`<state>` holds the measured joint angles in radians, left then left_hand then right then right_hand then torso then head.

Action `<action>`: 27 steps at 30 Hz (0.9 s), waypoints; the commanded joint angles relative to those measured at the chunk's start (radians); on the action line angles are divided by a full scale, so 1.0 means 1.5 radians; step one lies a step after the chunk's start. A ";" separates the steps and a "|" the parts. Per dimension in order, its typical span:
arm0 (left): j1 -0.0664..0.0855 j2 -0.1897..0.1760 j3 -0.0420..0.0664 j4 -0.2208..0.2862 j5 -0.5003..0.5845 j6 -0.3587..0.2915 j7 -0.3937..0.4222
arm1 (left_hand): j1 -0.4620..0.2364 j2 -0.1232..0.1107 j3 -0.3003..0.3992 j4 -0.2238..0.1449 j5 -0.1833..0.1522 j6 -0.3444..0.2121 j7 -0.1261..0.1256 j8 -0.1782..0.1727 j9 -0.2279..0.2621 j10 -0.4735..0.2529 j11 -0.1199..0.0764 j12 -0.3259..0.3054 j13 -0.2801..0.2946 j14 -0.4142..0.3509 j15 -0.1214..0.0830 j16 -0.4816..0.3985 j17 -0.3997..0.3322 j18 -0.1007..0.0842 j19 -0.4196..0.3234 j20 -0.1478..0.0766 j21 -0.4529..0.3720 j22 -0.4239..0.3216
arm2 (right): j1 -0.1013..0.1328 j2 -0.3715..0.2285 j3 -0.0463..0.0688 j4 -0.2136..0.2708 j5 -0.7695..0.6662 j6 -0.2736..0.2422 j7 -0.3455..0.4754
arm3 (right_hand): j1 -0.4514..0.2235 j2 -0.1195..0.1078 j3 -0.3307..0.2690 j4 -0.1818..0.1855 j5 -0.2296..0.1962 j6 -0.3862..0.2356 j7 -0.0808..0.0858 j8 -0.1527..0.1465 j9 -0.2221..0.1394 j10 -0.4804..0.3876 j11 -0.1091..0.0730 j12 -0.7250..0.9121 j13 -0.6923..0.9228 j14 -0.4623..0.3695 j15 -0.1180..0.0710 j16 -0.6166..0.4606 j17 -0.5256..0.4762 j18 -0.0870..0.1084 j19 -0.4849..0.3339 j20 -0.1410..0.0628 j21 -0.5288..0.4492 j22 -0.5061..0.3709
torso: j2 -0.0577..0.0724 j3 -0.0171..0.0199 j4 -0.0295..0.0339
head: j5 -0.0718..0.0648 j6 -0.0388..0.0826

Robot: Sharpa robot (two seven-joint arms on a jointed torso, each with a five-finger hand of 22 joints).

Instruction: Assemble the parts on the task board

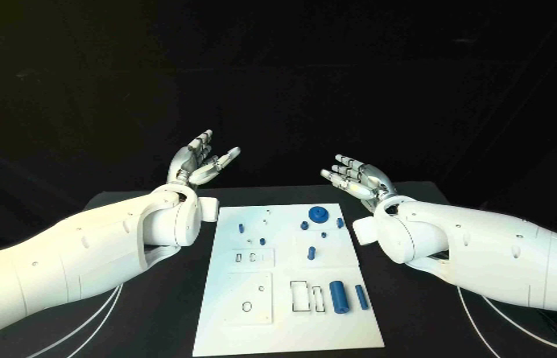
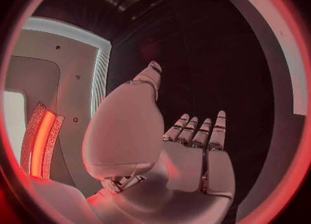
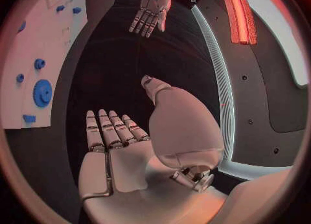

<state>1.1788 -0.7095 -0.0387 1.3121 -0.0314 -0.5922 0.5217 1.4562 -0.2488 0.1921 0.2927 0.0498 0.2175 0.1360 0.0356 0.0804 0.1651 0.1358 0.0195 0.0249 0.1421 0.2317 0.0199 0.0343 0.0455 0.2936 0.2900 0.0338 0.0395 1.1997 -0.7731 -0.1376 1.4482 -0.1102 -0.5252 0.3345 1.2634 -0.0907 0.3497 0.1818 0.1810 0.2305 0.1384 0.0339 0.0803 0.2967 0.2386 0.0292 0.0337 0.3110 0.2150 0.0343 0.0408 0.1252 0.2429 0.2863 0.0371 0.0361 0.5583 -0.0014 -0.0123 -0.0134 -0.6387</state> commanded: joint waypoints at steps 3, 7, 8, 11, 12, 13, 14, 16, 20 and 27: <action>0.001 0.002 0.000 -0.001 -0.016 0.045 0.018 | 0.013 0.004 0.002 0.004 0.003 0.009 0.023 0.005 0.003 0.015 0.006 0.006 0.002 0.007 0.006 0.005 0.002 0.013 0.008 0.002 0.005 0.001 | 0.008 0.001 -0.006 -0.007 -0.055 0.096 -0.050 | 0.057 0.001 0.006 -0.025 0.006 0.060 0.094 0.017 0.013 0.080 0.002 0.011 0.006 0.098 0.000 0.020 0.014 0.015 0.104 0.002 0.029 0.013 | 0.000 0.0000 -0.0002 | 0.000 0.000; 0.002 -0.028 0.000 0.021 -0.015 0.075 0.006 | 0.011 0.024 0.010 0.003 0.002 0.044 0.045 0.018 0.015 0.061 0.033 0.012 0.006 0.054 0.016 0.018 0.013 0.013 0.032 0.002 0.013 0.004 | 0.018 -0.002 -0.005 -0.032 -0.205 0.039 -0.031 | 0.095 -0.009 0.015 -0.061 0.007 0.203 0.070 0.058 0.045 0.247 -0.013 0.025 0.015 0.266 -0.019 0.051 0.034 0.035 0.264 0.002 0.065 0.022 | 0.012 -0.0083 0.0007 | 0.003 -0.006; 0.002 -0.030 0.000 0.023 -0.015 0.078 0.006 | 0.011 0.031 0.016 0.002 0.001 0.063 0.055 0.024 0.021 0.084 0.041 0.016 0.009 0.085 0.018 0.027 0.020 0.016 0.055 0.002 0.018 0.007 | 0.020 -0.002 -0.005 -0.034 -0.233 0.032 -0.030 | 0.098 -0.010 0.017 -0.065 0.010 0.217 0.068 0.062 0.047 0.265 -0.014 0.026 0.016 0.285 -0.020 0.054 0.036 0.036 0.278 0.002 0.067 0.022 | 0.014 -0.0085 0.0008 | 0.003 -0.006; 0.002 -0.036 0.000 0.029 -0.017 0.085 0.007 | 0.011 0.040 0.025 0.001 0.001 0.091 0.068 0.035 0.030 0.128 0.055 0.023 0.012 0.136 0.023 0.042 0.032 0.024 0.097 0.001 0.029 0.012 | 0.024 -0.002 -0.005 -0.038 -0.297 0.019 -0.032 | 0.110 -0.020 0.029 -0.079 0.015 0.317 0.060 0.088 0.064 0.384 -0.013 0.032 0.021 0.372 -0.023 0.072 0.045 0.038 0.363 0.000 0.080 0.023 | 0.018 -0.0082 0.0018 | 0.003 -0.006; 0.002 -0.040 0.000 0.033 -0.018 0.089 0.007 | 0.011 0.053 0.036 -0.002 0.000 0.150 0.076 0.057 0.048 0.214 0.073 0.043 0.021 0.262 0.004 0.084 0.060 0.046 0.243 -0.003 0.070 0.034 | 0.026 -0.001 -0.005 -0.039 -0.327 0.014 -0.034 | 0.112 -0.023 0.034 -0.082 0.014 0.343 0.057 0.093 0.067 0.398 -0.017 0.029 0.020 0.389 -0.026 0.075 0.046 0.039 0.383 -0.003 0.083 0.023 | 0.020 -0.0076 0.0020 | 0.003 -0.006; 0.002 -0.044 0.000 0.037 -0.022 0.093 0.006 | 0.009 0.060 0.044 -0.005 0.000 0.191 0.083 0.073 0.060 0.309 0.073 0.064 0.030 0.354 -0.005 0.118 0.081 0.061 0.278 -0.002 0.087 0.040 | 0.029 0.000 -0.005 -0.042 -0.360 0.010 -0.037 | 0.115 -0.028 0.041 -0.086 0.014 0.386 0.059 0.103 0.073 0.428 -0.028 0.033 0.021 0.426 -0.035 0.088 0.051 0.041 0.422 -0.010 0.095 0.026 | 0.023 -0.0072 0.0020 | 0.003 -0.007; 0.002 -0.046 0.000 0.040 -0.024 0.096 0.005 | 0.008 0.066 0.052 -0.009 0.000 0.242 0.088 0.092 0.074 0.403 0.069 0.086 0.036 0.404 -0.019 0.142 0.092 0.077 0.318 -0.003 0.107 0.046 | 0.030 0.000 -0.005 -0.043 -0.376 0.008 -0.039 | 0.115 -0.029 0.043 -0.086 0.014 0.388 0.059 0.104 0.072 0.431 -0.029 0.032 0.021 0.428 -0.036 0.088 0.051 0.040 0.426 -0.011 0.096 0.026 | 0.024 -0.0070 0.0020 | 0.003 -0.007; 0.002 -0.053 0.000 0.048 -0.034 0.106 0.000 | 0.006 0.069 0.061 -0.018 0.000 0.317 0.085 0.120 0.095 0.451 0.055 0.095 0.035 0.455 -0.034 0.165 0.105 0.093 0.367 -0.007 0.130 0.053 | 0.034 0.001 -0.005 -0.046 -0.427 0.006 -0.048 | 0.118 -0.036 0.051 -0.089 0.014 0.408 0.056 0.108 0.072 0.458 -0.038 0.033 0.021 0.463 -0.049 0.100 0.057 0.041 0.467 -0.026 0.111 0.031 | 0.026 -0.0068 0.0030 | 0.001 -0.009; 0.002 -0.070 0.000 0.073 -0.053 0.125 -0.021 | -0.001 0.071 0.083 -0.033 0.000 0.397 0.068 0.160 0.111 0.547 0.029 0.117 0.041 0.556 -0.067 0.216 0.141 0.094 0.446 -0.036 0.170 0.066 | 0.043 0.004 -0.004 -0.052 -0.533 0.024 -0.083 | 0.116 -0.049 0.055 -0.092 0.009 0.441 0.048 0.115 0.072 0.514 -0.054 0.034 0.023 0.528 -0.074 0.122 0.078 0.038 0.537 -0.056 0.151 0.047 | 0.035 -0.0069 0.0064 | 0.000 -0.008; 0.002 -0.099 0.003 0.126 -0.074 0.151 -0.047 | -0.018 0.065 0.096 -0.040 0.000 0.413 0.065 0.163 0.114 0.586 0.020 0.104 0.039 0.623 -0.087 0.262 0.186 0.092 0.503 -0.060 0.208 0.080 | 0.055 0.008 -0.004 -0.058 -0.691 0.077 -0.158 | 0.116 -0.070 0.046 -0.098 0.005 0.495 0.030 0.124 0.079 0.590 -0.079 0.027 0.027 0.629 -0.112 0.166 0.141 0.033 0.602 -0.099 0.251 0.107 | 0.049 -0.0091 0.0124 | -0.002 -0.008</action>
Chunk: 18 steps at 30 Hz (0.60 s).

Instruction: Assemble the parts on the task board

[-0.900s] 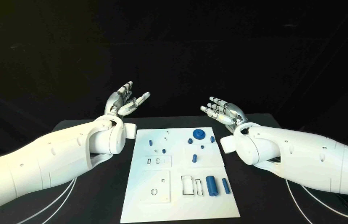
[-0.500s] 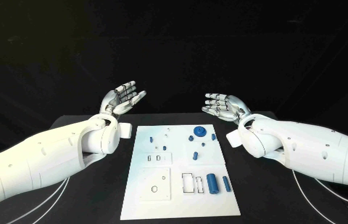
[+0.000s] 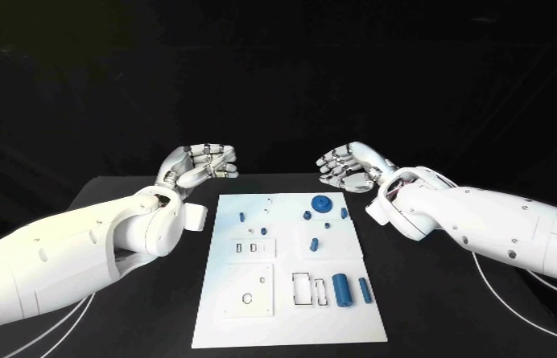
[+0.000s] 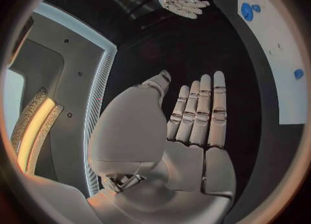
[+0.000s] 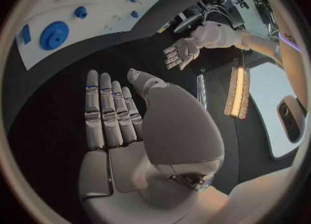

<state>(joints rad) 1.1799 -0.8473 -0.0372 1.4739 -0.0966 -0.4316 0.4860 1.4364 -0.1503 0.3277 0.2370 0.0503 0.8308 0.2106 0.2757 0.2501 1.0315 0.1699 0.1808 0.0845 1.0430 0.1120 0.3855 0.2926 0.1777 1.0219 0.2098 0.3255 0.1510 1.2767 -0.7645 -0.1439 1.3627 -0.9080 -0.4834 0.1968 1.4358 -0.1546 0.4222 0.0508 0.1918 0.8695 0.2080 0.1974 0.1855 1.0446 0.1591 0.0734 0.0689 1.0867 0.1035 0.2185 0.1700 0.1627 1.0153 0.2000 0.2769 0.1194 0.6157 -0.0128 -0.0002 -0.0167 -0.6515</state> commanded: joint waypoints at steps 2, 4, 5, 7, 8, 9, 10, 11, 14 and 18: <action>0.001 -0.014 0.003 0.035 -0.041 0.046 -0.022 | -0.008 -0.004 0.009 -0.008 0.000 0.007 0.010 0.002 0.002 0.019 -0.009 -0.008 -0.001 0.056 -0.017 0.057 0.041 0.004 0.044 -0.018 0.039 0.018 | 0.008 0.006 0.000 -0.004 -0.202 0.072 -0.089 | -0.004 -0.038 -0.003 -0.008 -0.007 0.071 -0.020 0.008 0.011 0.097 -0.032 -0.007 0.003 0.143 -0.047 0.065 0.091 0.009 0.096 -0.053 0.140 0.085 | 0.016 -0.0014 0.0063 | 0.001 0.003; 0.001 -0.022 0.006 0.053 -0.048 0.048 -0.021 | -0.013 -0.007 0.020 -0.016 0.000 0.011 0.008 -0.001 0.003 0.031 -0.014 -0.018 -0.002 0.060 -0.024 0.115 0.088 0.001 0.054 -0.028 0.074 0.038 | 0.011 0.010 0.001 -0.006 -0.249 0.097 -0.114 | -0.001 -0.042 0.006 -0.006 -0.001 0.078 -0.027 0.003 0.015 0.114 -0.042 -0.007 0.008 0.182 -0.056 0.120 0.149 0.012 0.107 -0.068 0.202 0.128 | 0.021 -0.0023 0.0081 | -0.003 0.004; 0.001 -0.026 0.008 0.062 -0.051 0.049 -0.021 | -0.017 -0.008 0.028 -0.020 0.001 0.013 0.005 -0.003 0.004 0.037 -0.016 -0.022 -0.002 0.058 -0.026 0.157 0.119 0.000 0.057 -0.033 0.100 0.054 | 0.012 0.013 0.001 -0.007 -0.270 0.108 -0.125 | -0.004 -0.045 0.005 -0.004 -0.002 0.077 -0.027 0.002 0.015 0.114 -0.041 -0.007 0.008 0.185 -0.058 0.126 0.156 0.010 0.106 -0.067 0.207 0.132 | 0.023 -0.0030 0.0089 | -0.005 0.004; 0.001 -0.032 0.010 0.075 -0.054 0.051 -0.022 | -0.020 -0.011 0.035 -0.024 -0.002 0.014 0.005 -0.005 0.004 0.042 -0.016 -0.027 -0.001 0.049 -0.028 0.187 0.142 -0.001 0.051 -0.034 0.118 0.067 | 0.015 0.017 0.001 -0.006 -0.299 0.127 -0.143 | -0.013 -0.054 0.010 0.006 -0.008 0.079 -0.032 0.000 0.019 0.119 -0.046 -0.007 0.011 0.223 -0.063 0.189 0.204 0.010 0.129 -0.072 0.255 0.170 | 0.028 -0.0035 0.0090 | -0.006 0.005; 0.001 -0.036 0.011 0.082 -0.055 0.053 -0.023 | -0.021 -0.012 0.036 -0.025 -0.001 0.014 0.006 -0.005 0.005 0.043 -0.018 -0.027 -0.001 0.050 -0.028 0.196 0.148 -0.001 0.051 -0.035 0.124 0.071 | 0.016 0.019 0.001 -0.006 -0.315 0.137 -0.153 | -0.019 -0.059 0.021 0.018 -0.010 0.075 -0.037 -0.005 0.022 0.118 -0.043 -0.006 0.014 0.226 -0.067 0.242 0.247 -0.005 0.161 -0.072 0.355 0.288 | 0.031 -0.0038 0.0087 | -0.007 0.004; 0.001 -0.039 0.012 0.088 -0.056 0.054 -0.023 | -0.024 -0.013 0.039 -0.026 0.000 0.015 0.005 -0.006 0.005 0.046 -0.018 -0.029 0.000 0.051 -0.029 0.214 0.160 0.000 0.051 -0.036 0.136 0.079 | 0.017 0.020 0.001 -0.005 -0.326 0.142 -0.160 | -0.023 -0.066 0.022 0.024 -0.012 0.071 -0.035 -0.008 0.023 0.116 -0.045 -0.007 0.015 0.226 -0.065 0.265 0.264 -0.013 0.175 -0.072 0.401 0.345 | 0.033 -0.0039 0.0088 | -0.009 0.002; 0.001 -0.043 0.013 0.096 -0.056 0.056 -0.024 | -0.029 -0.015 0.047 -0.029 0.002 0.015 0.004 -0.008 0.006 0.048 -0.017 -0.034 0.000 0.040 -0.030 0.242 0.180 -0.001 0.044 -0.037 0.159 0.094 | 0.018 0.022 0.001 -0.004 -0.340 0.147 -0.167 | -0.025 -0.071 0.028 0.031 -0.013 0.072 -0.035 -0.009 0.027 0.113 -0.045 -0.007 0.016 0.222 -0.065 0.302 0.292 -0.023 0.191 -0.072 0.462 0.420 | 0.036 -0.0043 0.0092 | -0.011 0.000; 0.001 -0.046 0.014 0.103 -0.056 0.057 -0.026 | -0.031 -0.017 0.051 -0.031 0.000 0.015 0.005 -0.009 0.007 0.048 -0.017 -0.036 0.000 0.035 -0.029 0.254 0.188 -0.001 0.038 -0.037 0.170 0.102 | 0.019 0.023 0.001 -0.004 -0.352 0.150 -0.173 | -0.026 -0.083 0.036 0.042 -0.015 0.069 -0.035 -0.011 0.036 0.107 -0.044 -0.005 0.017 0.226 -0.063 0.416 0.388 -0.039 0.222 -0.071 0.572 0.557 | 0.039 -0.0048 0.0093 | -0.013 0.000; 0.001 -0.054 0.016 0.122 -0.056 0.060 -0.028 | -0.037 -0.019 0.058 -0.035 0.000 0.016 0.005 -0.011 0.008 0.051 -0.018 -0.041 0.001 0.027 -0.029 0.275 0.201 -0.001 0.029 -0.037 0.195 0.119 | 0.020 0.028 0.001 -0.004 -0.375 0.156 -0.186 | -0.024 -0.084 0.042 0.050 -0.015 0.070 -0.035 -0.010 0.044 0.106 -0.046 -0.006 0.018 0.250 -0.063 0.529 0.493 -0.058 0.259 -0.070 0.666 0.681 | 0.045 -0.0057 0.0087 | -0.014 0.001; 0.001 -0.063 0.020 0.144 -0.056 0.059 -0.035 | -0.046 -0.022 0.066 -0.040 0.000 0.017 0.004 -0.013 0.010 0.054 -0.018 -0.046 0.003 0.026 -0.030 0.298 0.213 0.001 0.023 -0.037 0.233 0.143 | 0.021 0.035 0.000 -0.006 -0.408 0.159 -0.202 | -0.023 -0.087 0.044 0.059 -0.015 0.069 -0.036 -0.009 0.058 0.106 -0.046 -0.006 0.018 0.277 -0.062 0.658 0.617 -0.081 0.309 -0.068 0.774 0.831 | 0.055 -0.0062 0.0094 | -0.016 0.002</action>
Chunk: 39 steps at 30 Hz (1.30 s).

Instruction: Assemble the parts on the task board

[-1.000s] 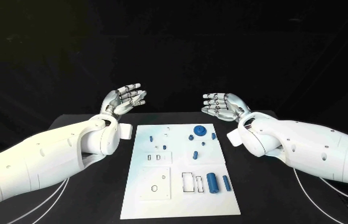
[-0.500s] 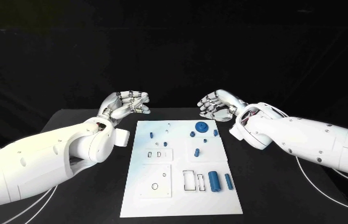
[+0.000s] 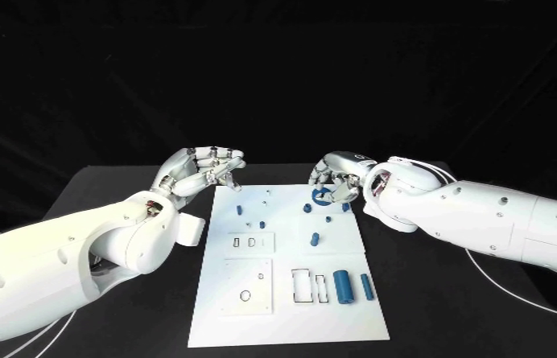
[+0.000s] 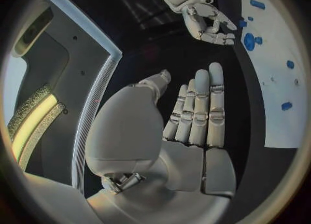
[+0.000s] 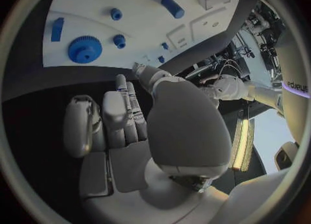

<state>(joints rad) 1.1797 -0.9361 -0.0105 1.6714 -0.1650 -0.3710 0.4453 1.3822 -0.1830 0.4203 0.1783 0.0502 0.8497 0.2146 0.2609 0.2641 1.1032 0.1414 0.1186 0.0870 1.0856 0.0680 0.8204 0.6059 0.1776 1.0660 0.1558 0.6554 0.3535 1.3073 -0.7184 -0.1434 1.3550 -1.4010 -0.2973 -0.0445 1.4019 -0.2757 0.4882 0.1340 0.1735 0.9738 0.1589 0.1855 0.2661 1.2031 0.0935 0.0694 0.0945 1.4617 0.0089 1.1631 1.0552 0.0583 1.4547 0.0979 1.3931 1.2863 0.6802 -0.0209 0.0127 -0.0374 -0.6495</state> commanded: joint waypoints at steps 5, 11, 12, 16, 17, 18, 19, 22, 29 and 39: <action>0.001 -0.009 0.006 0.023 -0.011 0.018 -0.013 | -0.016 -0.003 0.007 -0.002 0.000 0.005 0.001 -0.004 0.002 0.008 0.001 -0.006 0.003 0.000 -0.002 0.018 0.007 0.001 -0.009 -0.001 0.031 0.020 | 0.001 0.009 -0.001 0.001 -0.101 0.035 -0.055 | -0.005 -0.008 -0.005 0.009 -0.004 -0.006 -0.003 -0.004 0.010 -0.003 -0.002 -0.004 0.001 0.029 0.002 0.057 0.052 -0.017 0.026 0.001 0.051 0.083 | 0.020 -0.0015 0.0038 | -0.002 0.001; 0.001 -0.012 0.010 0.021 -0.017 0.018 -0.015 | -0.018 -0.002 0.008 -0.003 0.000 0.004 0.001 -0.005 0.003 0.007 0.001 -0.007 0.003 -0.001 -0.002 0.019 0.008 0.002 -0.010 -0.001 0.038 0.024 | 0.000 0.014 -0.001 0.007 -0.122 0.037 -0.076 | -0.020 -0.007 -0.032 0.019 -0.006 -0.013 -0.007 -0.006 0.015 -0.014 -0.006 -0.002 0.003 0.029 -0.002 0.079 0.071 -0.018 0.028 0.002 0.058 0.093 | 0.024 0.0001 0.0091 | -0.002 0.004; 0.001 -0.013 0.010 0.021 -0.017 0.018 -0.015 | -0.018 -0.002 0.008 -0.003 0.000 0.004 0.001 -0.005 0.003 0.007 0.001 -0.007 0.003 -0.001 -0.002 0.019 0.008 0.002 -0.010 -0.001 0.038 0.024 | -0.001 0.015 -0.001 0.007 -0.125 0.037 -0.079 | -0.020 -0.007 -0.034 0.020 -0.006 -0.013 -0.008 -0.006 0.016 -0.014 -0.006 -0.002 0.004 0.029 -0.003 0.080 0.072 -0.018 0.028 0.002 0.059 0.094 | 0.025 0.0000 0.0095 | -0.002 0.004; 0.001 -0.013 0.011 0.020 -0.018 0.021 -0.016 | -0.018 -0.002 0.008 -0.003 0.000 0.004 0.001 -0.005 0.003 0.007 0.001 -0.007 0.003 -0.001 -0.002 0.019 0.008 0.002 -0.010 -0.001 0.038 0.024 | -0.001 0.018 -0.002 0.007 -0.132 0.041 -0.088 | -0.020 -0.005 -0.038 0.021 -0.005 -0.011 -0.009 -0.005 0.017 -0.016 -0.007 -0.002 0.004 0.029 -0.004 0.083 0.074 -0.019 0.029 0.003 0.060 0.097 | 0.027 -0.0016 0.0123 | -0.004 0.003; 0.001 -0.013 0.011 0.020 -0.018 0.021 -0.016 | -0.018 -0.002 0.008 -0.003 0.000 0.004 0.001 -0.005 0.003 0.007 0.001 -0.007 0.003 -0.001 -0.002 0.019 0.008 0.002 -0.010 -0.001 0.038 0.024 | -0.001 0.019 -0.002 0.007 -0.133 0.042 -0.089 | -0.020 -0.004 -0.038 0.022 -0.005 -0.011 -0.009 -0.004 0.018 -0.016 -0.007 -0.001 0.005 0.029 -0.004 0.084 0.075 -0.019 0.030 0.003 0.062 0.099 | 0.027 -0.0019 0.0126 | -0.004 0.001; 0.001 -0.013 0.011 0.020 -0.018 0.022 -0.016 | -0.018 -0.002 0.008 -0.003 0.000 0.004 0.001 -0.005 0.003 0.007 0.001 -0.007 0.003 -0.001 -0.002 0.019 0.008 0.002 -0.010 -0.001 0.038 0.024 | -0.001 0.019 -0.002 0.008 -0.134 0.044 -0.091 | -0.020 -0.004 -0.038 0.022 -0.005 -0.010 -0.009 -0.004 0.018 -0.015 -0.007 -0.001 0.005 0.029 -0.004 0.085 0.075 -0.019 0.031 0.003 0.062 0.100 | 0.027 -0.0020 0.0131 | -0.004 0.001; 0.001 -0.012 0.011 0.020 -0.018 0.022 -0.016 | -0.018 -0.002 0.009 -0.003 0.000 0.004 0.001 -0.005 0.003 0.007 0.001 -0.008 0.003 -0.002 -0.001 0.019 0.008 0.002 -0.011 -0.001 0.039 0.025 | -0.001 0.020 -0.002 0.008 -0.135 0.045 -0.092 | -0.020 -0.003 -0.038 0.022 -0.005 -0.010 -0.009 -0.004 0.018 -0.015 -0.007 -0.001 0.005 0.029 -0.004 0.085 0.076 -0.019 0.031 0.003 0.063 0.101 | 0.028 -0.0020 0.0137 | -0.003 0.001; 0.001 -0.012 0.012 0.019 -0.018 0.023 -0.016 | -0.019 -0.002 0.010 -0.003 0.000 0.004 0.001 -0.005 0.003 0.007 0.001 -0.008 0.003 -0.003 -0.001 0.020 0.008 0.001 -0.012 -0.001 0.042 0.027 | -0.001 0.023 -0.003 0.006 -0.139 0.049 -0.096 | -0.019 -0.002 -0.039 0.023 -0.005 -0.009 -0.010 -0.003 0.019 -0.013 -0.008 0.001 0.007 0.030 -0.005 0.088 0.078 -0.020 0.034 0.003 0.066 0.106 | 0.028 -0.0003 0.0130 | 0.000 -0.001; 0.001 -0.011 0.012 0.019 -0.017 0.024 -0.016 | -0.019 -0.002 0.011 -0.004 0.000 0.003 0.002 -0.005 0.003 0.007 0.001 -0.009 0.003 -0.004 -0.001 0.020 0.007 0.001 -0.013 -0.001 0.044 0.028 | -0.003 0.034 -0.007 -0.005 -0.155 0.055 -0.109 | -0.017 0.001 -0.038 0.025 -0.005 -0.007 -0.011 -0.002 0.021 -0.010 -0.010 0.003 0.009 0.030 -0.007 0.091 0.080 -0.021 0.036 0.003 0.069 0.111 | 0.031 -0.0002 0.0144 | 0.007 -0.006; 0.002 -0.012 0.013 0.018 -0.016 0.018 -0.021 | -0.017 0.000 0.016 -0.007 0.000 0.002 0.002 -0.007 0.003 0.005 0.002 -0.011 0.003 -0.008 -0.001 0.020 0.007 0.001 -0.020 0.000 0.050 0.033 | -0.008 0.043 -0.008 -0.018 -0.174 0.066 -0.126 | -0.018 0.006 -0.036 0.030 -0.003 0.000 -0.013 0.003 0.025 -0.008 -0.010 0.004 0.013 0.028 -0.008 0.090 0.074 -0.023 0.041 0.003 0.076 0.121 | 0.036 -0.0006 0.0202 | 0.000 -0.008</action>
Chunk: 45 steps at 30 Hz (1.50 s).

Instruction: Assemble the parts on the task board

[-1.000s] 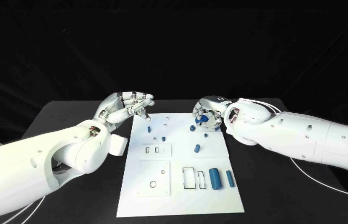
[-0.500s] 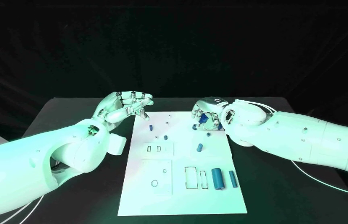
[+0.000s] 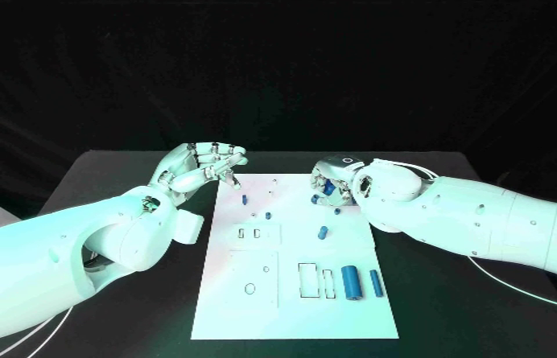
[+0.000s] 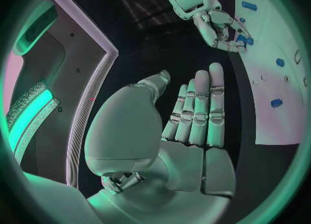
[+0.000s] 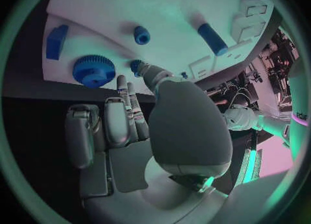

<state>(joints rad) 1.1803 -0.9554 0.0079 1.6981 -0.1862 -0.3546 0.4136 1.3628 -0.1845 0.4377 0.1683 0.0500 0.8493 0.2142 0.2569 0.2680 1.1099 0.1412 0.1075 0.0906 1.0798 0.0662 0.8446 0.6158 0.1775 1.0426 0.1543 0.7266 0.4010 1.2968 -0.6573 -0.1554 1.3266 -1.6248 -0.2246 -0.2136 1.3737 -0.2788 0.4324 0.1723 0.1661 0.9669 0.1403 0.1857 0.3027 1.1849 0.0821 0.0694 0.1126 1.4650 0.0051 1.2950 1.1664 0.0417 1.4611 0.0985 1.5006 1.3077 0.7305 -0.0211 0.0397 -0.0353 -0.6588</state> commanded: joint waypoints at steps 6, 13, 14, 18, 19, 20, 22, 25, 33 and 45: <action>0.002 0.002 0.002 0.000 -0.002 -0.002 -0.007 | 0.001 0.004 0.013 -0.006 0.000 0.003 0.003 -0.004 0.001 0.001 0.002 -0.004 0.002 -0.006 0.000 0.006 0.000 0.002 -0.009 0.001 0.011 0.007 | -0.003 0.004 0.000 0.014 -0.026 0.023 -0.016 | -0.003 0.010 0.003 0.013 0.003 0.010 -0.002 0.006 0.005 0.016 -0.005 0.008 0.007 0.026 -0.007 0.007 0.000 -0.017 0.047 0.002 0.017 0.128 | 0.003 -0.0006 0.0024 | 0.002 -0.004; 0.003 0.002 0.003 -0.001 -0.001 -0.003 -0.011 | 0.002 0.005 0.020 -0.009 0.000 0.003 0.003 -0.005 0.002 0.002 0.002 -0.005 0.002 -0.006 0.000 0.007 0.000 0.002 -0.013 0.001 0.017 0.011 | -0.003 0.004 -0.001 0.016 -0.026 0.025 -0.018 | -0.002 0.014 0.008 0.017 0.005 0.018 -0.004 0.010 0.009 0.022 -0.006 0.010 0.012 0.026 -0.008 0.008 -0.002 -0.018 0.050 0.001 0.021 0.133 | 0.003 -0.0005 0.0024 | 0.000 -0.011; 0.003 0.002 0.003 -0.001 -0.001 -0.003 -0.011 | 0.002 0.005 0.021 -0.010 0.000 0.004 0.003 -0.005 0.002 0.002 0.002 -0.005 0.002 -0.006 0.000 0.007 -0.001 0.002 -0.013 0.001 0.018 0.011 | -0.003 0.004 -0.001 0.015 -0.026 0.025 -0.018 | 0.000 0.016 0.011 0.017 0.008 0.022 -0.005 0.013 0.011 0.026 -0.007 0.011 0.013 0.026 -0.009 0.010 -0.002 -0.018 0.051 0.000 0.022 0.135 | 0.003 -0.0003 0.0025 | 0.000 -0.011; 0.003 0.002 0.003 -0.002 -0.001 -0.002 -0.012 | 0.003 0.006 0.026 -0.012 0.000 0.005 0.002 -0.004 0.003 0.003 0.001 -0.006 0.002 -0.006 0.000 0.007 -0.001 0.002 -0.016 0.001 0.022 0.014 | -0.003 0.004 -0.001 0.014 -0.025 0.025 -0.021 | 0.012 0.028 0.028 0.013 0.016 0.036 -0.009 0.022 0.019 0.040 -0.012 0.014 0.019 0.026 -0.012 0.014 -0.001 -0.020 0.055 -0.002 0.027 0.143 | 0.004 -0.0004 0.0033 | 0.001 -0.011; 0.003 0.002 0.003 -0.003 -0.001 -0.002 -0.012 | 0.003 0.006 0.027 -0.013 0.000 0.005 0.002 -0.004 0.003 0.003 0.001 -0.006 0.002 -0.007 0.000 0.007 -0.001 0.002 -0.016 0.001 0.023 0.014 | -0.003 0.004 -0.001 0.014 -0.025 0.025 -0.022 | 0.018 0.032 0.036 0.010 0.011 0.040 -0.010 0.024 0.021 0.043 -0.013 0.014 0.020 0.026 -0.014 0.015 -0.001 -0.020 0.055 -0.004 0.027 0.144 | 0.004 -0.0005 0.0034 | 0.001 -0.010; 0.003 0.002 0.003 -0.003 -0.001 -0.001 -0.012 | 0.003 0.006 0.027 -0.013 0.000 0.005 0.002 -0.004 0.003 0.003 0.001 -0.006 0.002 -0.007 0.000 0.007 -0.001 0.002 -0.016 0.001 0.023 0.014 | -0.003 0.004 -0.001 0.014 -0.025 0.026 -0.023 | 0.027 0.037 0.049 0.004 -0.002 0.045 -0.012 0.027 0.025 0.048 -0.015 0.013 0.022 0.026 -0.015 0.017 0.000 -0.021 0.057 -0.005 0.029 0.147 | 0.004 -0.0004 0.0032 | 0.001 -0.011; 0.003 0.003 0.003 -0.002 0.000 0.000 -0.012 | 0.003 0.006 0.030 -0.014 0.000 0.005 0.002 -0.004 0.003 0.004 0.001 -0.006 0.002 -0.007 -0.001 0.008 -0.001 0.002 -0.018 0.001 0.026 0.016 | -0.003 0.004 -0.001 0.014 -0.026 0.028 -0.024 | 0.035 0.040 0.062 -0.005 -0.002 0.049 -0.013 0.031 0.029 0.052 -0.017 0.012 0.024 0.026 -0.017 0.019 0.000 -0.022 0.058 -0.007 0.031 0.150 | 0.004 -0.0005 0.0034 | 0.001 -0.011; 0.003 0.003 0.003 -0.002 0.000 0.003 -0.013 | 0.004 0.006 0.033 -0.015 0.000 0.006 0.002 -0.004 0.003 0.004 0.001 -0.007 0.002 -0.007 -0.001 0.008 -0.002 0.003 -0.019 0.001 0.028 0.018 | -0.003 0.004 -0.001 0.013 -0.028 0.031 -0.026 | 0.042 0.039 0.072 -0.016 0.001 0.049 -0.012 0.032 0.033 0.054 -0.017 0.011 0.025 0.026 -0.017 0.020 -0.002 -0.022 0.059 -0.008 0.031 0.151 | 0.005 -0.0009 0.0041 | 0.001 -0.011; 0.003 0.002 0.003 -0.001 0.000 0.006 -0.014 | 0.004 0.005 0.036 -0.017 0.000 0.006 0.002 -0.004 0.004 0.005 0.001 -0.007 0.002 -0.007 -0.001 0.008 -0.002 0.003 -0.022 0.001 0.031 0.020 | -0.005 0.006 -0.001 0.011 -0.031 0.035 -0.029 | 0.037 0.030 0.077 -0.022 -0.001 0.045 -0.010 0.031 0.036 0.053 -0.015 0.006 0.026 0.025 -0.016 0.019 -0.005 -0.021 0.057 -0.007 0.030 0.148 | 0.005 -0.0008 0.0027 | 0.004 -0.012; 0.004 0.001 0.003 -0.003 0.000 0.005 -0.018 | 0.002 0.002 0.043 -0.021 0.000 0.004 0.003 -0.006 0.004 0.003 0.002 -0.010 0.001 -0.009 0.000 0.008 -0.004 0.002 -0.028 0.001 0.038 0.024 | -0.005 0.008 -0.001 0.011 -0.034 0.015 -0.033 | 0.043 0.033 0.098 -0.042 0.009 0.051 -0.011 0.036 0.044 0.059 -0.017 0.004 0.030 0.023 -0.017 0.020 -0.009 -0.021 0.056 -0.007 0.030 0.148 | 0.006 -0.0002 0.0024 | 0.003 -0.009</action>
<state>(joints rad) 1.1839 -0.9538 0.0111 1.6929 -0.1858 -0.3574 0.3860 1.3670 -0.1804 0.4955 0.1352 0.0500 0.8527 0.2177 0.2530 0.2726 1.1098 0.1413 0.0959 0.0921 1.0736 0.0630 0.8507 0.6110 0.1775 1.0057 0.1554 0.7805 0.4363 1.2933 -0.6455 -0.1537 1.3457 -1.6599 -0.2062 -0.2505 1.4271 -0.2322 0.5548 0.1310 0.1746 1.0376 0.1237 0.2351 0.3676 1.2625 0.0636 0.0770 0.1531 1.4665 -0.0147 1.3216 1.1533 0.0291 1.4664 0.0932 1.5433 1.3080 0.7384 -0.0221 0.0428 -0.0290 -0.6739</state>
